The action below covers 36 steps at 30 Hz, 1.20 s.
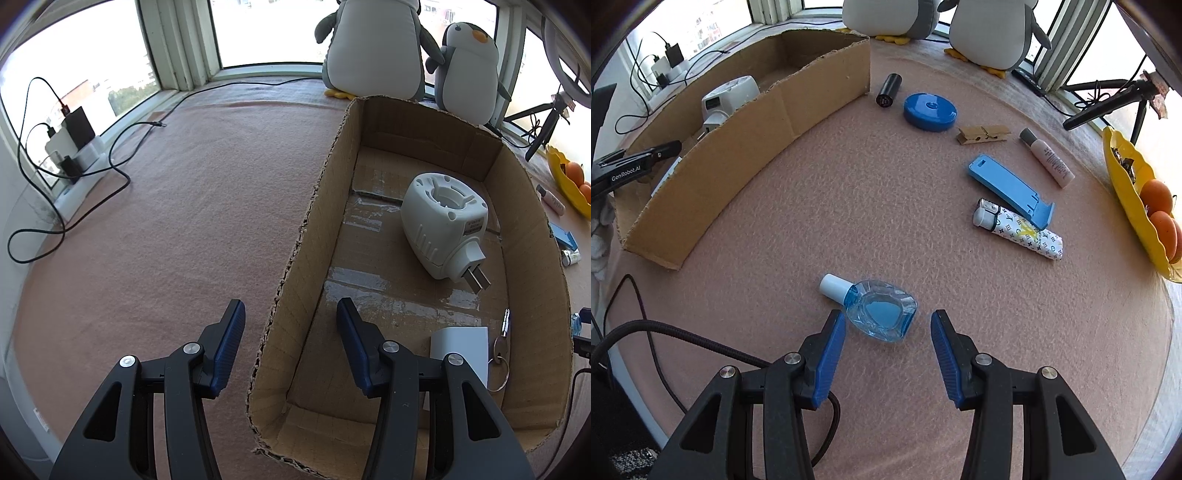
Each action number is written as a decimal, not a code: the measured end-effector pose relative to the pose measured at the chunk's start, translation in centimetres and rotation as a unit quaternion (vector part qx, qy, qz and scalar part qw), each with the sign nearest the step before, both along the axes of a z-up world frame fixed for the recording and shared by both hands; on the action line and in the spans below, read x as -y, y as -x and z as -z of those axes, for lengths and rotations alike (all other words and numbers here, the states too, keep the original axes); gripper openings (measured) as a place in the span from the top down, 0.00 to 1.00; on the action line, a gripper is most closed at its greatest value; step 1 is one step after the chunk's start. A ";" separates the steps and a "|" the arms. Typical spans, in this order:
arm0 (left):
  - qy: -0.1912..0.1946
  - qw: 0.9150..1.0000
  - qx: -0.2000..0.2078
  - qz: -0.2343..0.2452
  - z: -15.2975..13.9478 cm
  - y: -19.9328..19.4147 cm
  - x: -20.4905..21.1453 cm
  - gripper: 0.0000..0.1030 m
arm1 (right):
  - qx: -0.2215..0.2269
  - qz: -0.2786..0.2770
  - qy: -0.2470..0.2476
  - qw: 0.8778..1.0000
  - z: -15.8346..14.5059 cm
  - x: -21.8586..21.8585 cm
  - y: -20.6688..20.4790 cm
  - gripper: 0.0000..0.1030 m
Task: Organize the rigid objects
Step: 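Move the right tool to the blue eye-drop bottle, then close the right gripper on the blue eye-drop bottle, then carry the eye-drop bottle with the right gripper over the box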
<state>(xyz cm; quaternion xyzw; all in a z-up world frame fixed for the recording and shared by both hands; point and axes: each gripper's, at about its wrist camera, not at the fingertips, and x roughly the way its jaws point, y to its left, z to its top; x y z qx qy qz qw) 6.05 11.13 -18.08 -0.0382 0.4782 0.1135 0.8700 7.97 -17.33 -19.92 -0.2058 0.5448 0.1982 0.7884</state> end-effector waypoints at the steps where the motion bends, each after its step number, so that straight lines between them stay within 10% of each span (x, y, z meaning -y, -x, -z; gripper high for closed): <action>1: 0.000 1.000 0.000 0.000 0.0 0.0 0.0 0.50 | 0.003 0.001 0.001 1.000 0.0 0.0 -0.2 0.57; 23: 0.000 1.000 0.001 -0.001 0.0 0.1 0.0 0.50 | -0.008 0.061 -0.061 0.996 0.1 1.5 -1.4 0.68; 36: -0.003 1.000 0.002 0.002 -0.1 0.0 0.1 0.50 | 0.040 0.072 -0.128 0.988 -4.9 -0.5 -1.5 0.68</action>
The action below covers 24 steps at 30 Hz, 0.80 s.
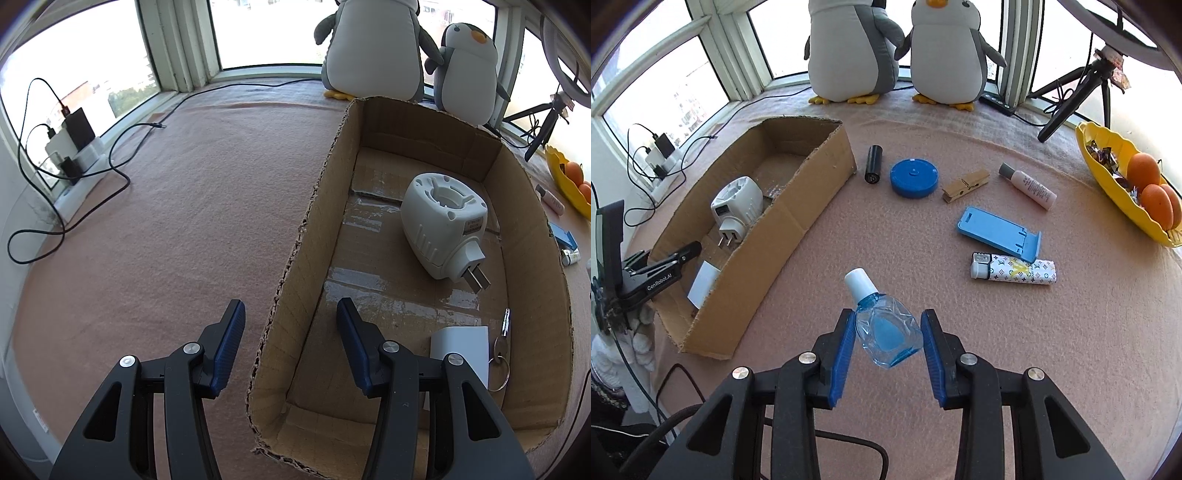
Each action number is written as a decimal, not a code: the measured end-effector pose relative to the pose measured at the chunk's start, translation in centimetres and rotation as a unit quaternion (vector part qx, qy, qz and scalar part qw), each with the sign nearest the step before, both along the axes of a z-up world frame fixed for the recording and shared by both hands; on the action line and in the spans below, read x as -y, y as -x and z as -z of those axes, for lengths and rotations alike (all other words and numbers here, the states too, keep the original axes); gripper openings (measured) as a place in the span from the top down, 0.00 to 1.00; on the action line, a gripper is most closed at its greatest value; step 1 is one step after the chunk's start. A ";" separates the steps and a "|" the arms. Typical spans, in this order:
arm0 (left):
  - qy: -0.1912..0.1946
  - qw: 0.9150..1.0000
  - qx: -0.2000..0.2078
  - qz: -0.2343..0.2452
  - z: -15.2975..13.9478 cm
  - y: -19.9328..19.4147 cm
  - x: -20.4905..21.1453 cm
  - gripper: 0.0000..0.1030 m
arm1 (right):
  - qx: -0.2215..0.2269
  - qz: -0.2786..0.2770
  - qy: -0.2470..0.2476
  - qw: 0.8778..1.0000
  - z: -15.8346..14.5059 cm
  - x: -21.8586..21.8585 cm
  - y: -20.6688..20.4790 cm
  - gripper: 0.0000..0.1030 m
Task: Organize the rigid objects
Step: 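Carry the eye-drop bottle with the right gripper over the box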
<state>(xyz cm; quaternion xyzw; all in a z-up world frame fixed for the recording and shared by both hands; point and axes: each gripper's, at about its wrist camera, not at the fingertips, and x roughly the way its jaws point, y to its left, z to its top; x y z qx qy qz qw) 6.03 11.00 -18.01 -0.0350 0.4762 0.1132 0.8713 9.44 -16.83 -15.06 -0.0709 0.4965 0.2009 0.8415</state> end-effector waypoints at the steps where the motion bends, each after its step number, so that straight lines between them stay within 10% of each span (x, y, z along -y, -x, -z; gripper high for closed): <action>1: 0.000 1.000 0.000 0.000 0.0 0.0 0.1 0.50 | 0.005 -0.004 -0.004 1.000 -0.5 -0.6 0.1 0.68; 24: -0.001 1.000 0.003 0.000 0.0 0.0 0.2 0.50 | 0.029 -0.084 -0.035 0.995 -2.4 -11.7 0.4 0.68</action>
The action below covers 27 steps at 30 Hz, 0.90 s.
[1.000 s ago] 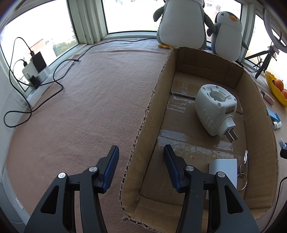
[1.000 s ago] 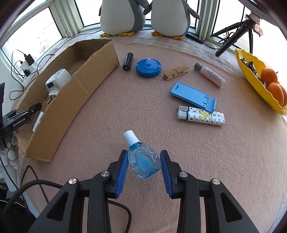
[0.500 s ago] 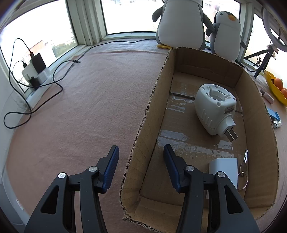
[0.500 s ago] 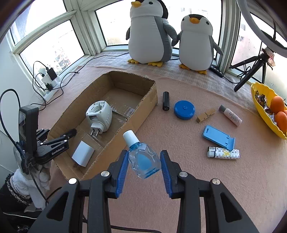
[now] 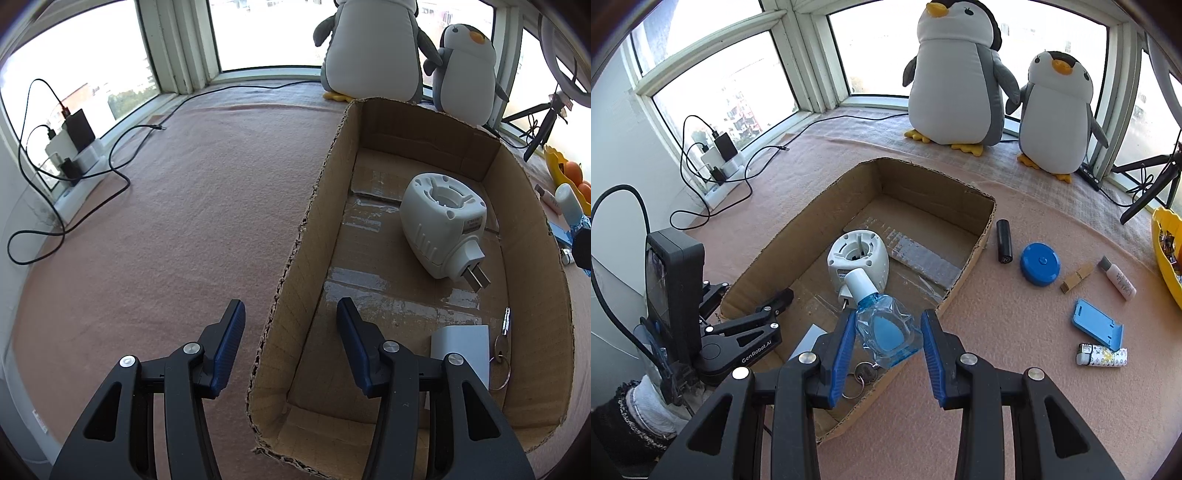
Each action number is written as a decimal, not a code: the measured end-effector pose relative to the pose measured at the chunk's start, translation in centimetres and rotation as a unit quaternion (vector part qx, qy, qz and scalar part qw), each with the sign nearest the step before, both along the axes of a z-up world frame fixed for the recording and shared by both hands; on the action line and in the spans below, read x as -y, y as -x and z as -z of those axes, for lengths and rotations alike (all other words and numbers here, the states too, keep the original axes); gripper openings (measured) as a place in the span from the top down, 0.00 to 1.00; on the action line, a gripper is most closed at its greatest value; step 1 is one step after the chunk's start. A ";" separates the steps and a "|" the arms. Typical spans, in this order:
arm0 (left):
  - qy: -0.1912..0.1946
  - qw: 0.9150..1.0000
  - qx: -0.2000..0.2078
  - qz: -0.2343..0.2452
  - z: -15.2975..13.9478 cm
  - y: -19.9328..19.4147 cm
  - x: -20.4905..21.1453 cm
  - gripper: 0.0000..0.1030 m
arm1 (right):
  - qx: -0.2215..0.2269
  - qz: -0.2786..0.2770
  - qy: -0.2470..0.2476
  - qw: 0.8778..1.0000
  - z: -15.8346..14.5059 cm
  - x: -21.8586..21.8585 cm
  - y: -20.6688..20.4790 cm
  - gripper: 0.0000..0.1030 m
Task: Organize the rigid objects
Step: 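Carry the eye-drop bottle with the right gripper over the box, then open the right gripper to release the bottle in the box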
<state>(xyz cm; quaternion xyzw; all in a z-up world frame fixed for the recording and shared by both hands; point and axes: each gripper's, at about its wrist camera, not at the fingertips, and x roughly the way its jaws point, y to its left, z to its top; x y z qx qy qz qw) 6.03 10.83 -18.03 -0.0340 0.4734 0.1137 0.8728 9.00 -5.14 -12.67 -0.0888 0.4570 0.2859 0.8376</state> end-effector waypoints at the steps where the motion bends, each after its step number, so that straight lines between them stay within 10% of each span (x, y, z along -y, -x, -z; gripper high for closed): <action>1: 0.000 1.000 0.000 0.000 0.0 0.0 0.0 0.50 | -0.001 -0.004 0.000 1.000 0.1 -0.5 0.1 0.68; 27: -0.001 1.000 0.000 0.000 0.0 0.0 0.0 0.50 | 0.020 -0.031 0.032 0.999 1.2 -3.8 0.6 0.58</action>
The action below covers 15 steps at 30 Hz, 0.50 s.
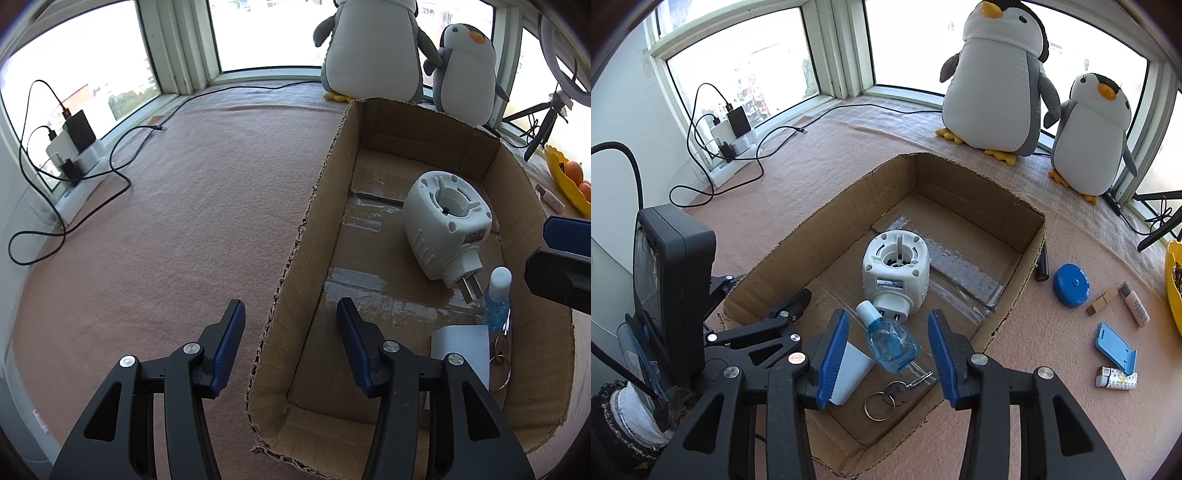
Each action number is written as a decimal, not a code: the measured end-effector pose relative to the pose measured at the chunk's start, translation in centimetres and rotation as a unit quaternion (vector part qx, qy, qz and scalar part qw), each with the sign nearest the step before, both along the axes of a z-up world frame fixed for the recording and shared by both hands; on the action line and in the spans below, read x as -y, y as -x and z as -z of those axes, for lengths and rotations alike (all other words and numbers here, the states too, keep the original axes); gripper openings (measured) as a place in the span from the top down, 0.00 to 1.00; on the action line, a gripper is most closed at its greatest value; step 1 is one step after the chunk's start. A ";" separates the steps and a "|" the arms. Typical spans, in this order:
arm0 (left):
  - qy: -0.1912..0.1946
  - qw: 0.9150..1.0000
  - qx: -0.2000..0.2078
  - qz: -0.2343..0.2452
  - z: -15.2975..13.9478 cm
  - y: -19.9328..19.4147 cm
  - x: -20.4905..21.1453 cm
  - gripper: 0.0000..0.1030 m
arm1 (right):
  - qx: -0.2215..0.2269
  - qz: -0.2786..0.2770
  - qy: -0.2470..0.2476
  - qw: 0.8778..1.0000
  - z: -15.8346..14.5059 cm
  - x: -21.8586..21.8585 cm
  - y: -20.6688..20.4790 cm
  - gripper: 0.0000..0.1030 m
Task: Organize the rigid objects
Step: 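Open the right gripper to release the bottle in the box, then move the right tool to the blue round tape measure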
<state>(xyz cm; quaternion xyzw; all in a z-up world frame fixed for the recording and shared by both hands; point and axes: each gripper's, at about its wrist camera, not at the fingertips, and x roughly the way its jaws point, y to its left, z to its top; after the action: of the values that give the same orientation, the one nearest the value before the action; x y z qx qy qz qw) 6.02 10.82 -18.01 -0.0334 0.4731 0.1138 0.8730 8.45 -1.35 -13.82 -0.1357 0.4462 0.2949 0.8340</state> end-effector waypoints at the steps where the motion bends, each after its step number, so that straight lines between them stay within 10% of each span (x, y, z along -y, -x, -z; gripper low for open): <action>1: 0.000 1.000 0.000 0.000 0.0 0.0 0.0 0.50 | 0.002 0.000 0.000 1.000 -0.1 0.0 0.0 0.58; 15: -0.003 1.000 -0.001 0.000 -0.1 0.0 -0.1 0.50 | 0.007 0.021 -0.034 0.999 -1.8 2.7 -0.4 0.54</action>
<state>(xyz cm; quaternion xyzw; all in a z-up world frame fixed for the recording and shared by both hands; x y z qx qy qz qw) 6.06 10.91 -17.91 -0.0309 0.4732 0.1153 0.8728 8.84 -4.03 -12.02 -0.0998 0.4324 0.2917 0.8473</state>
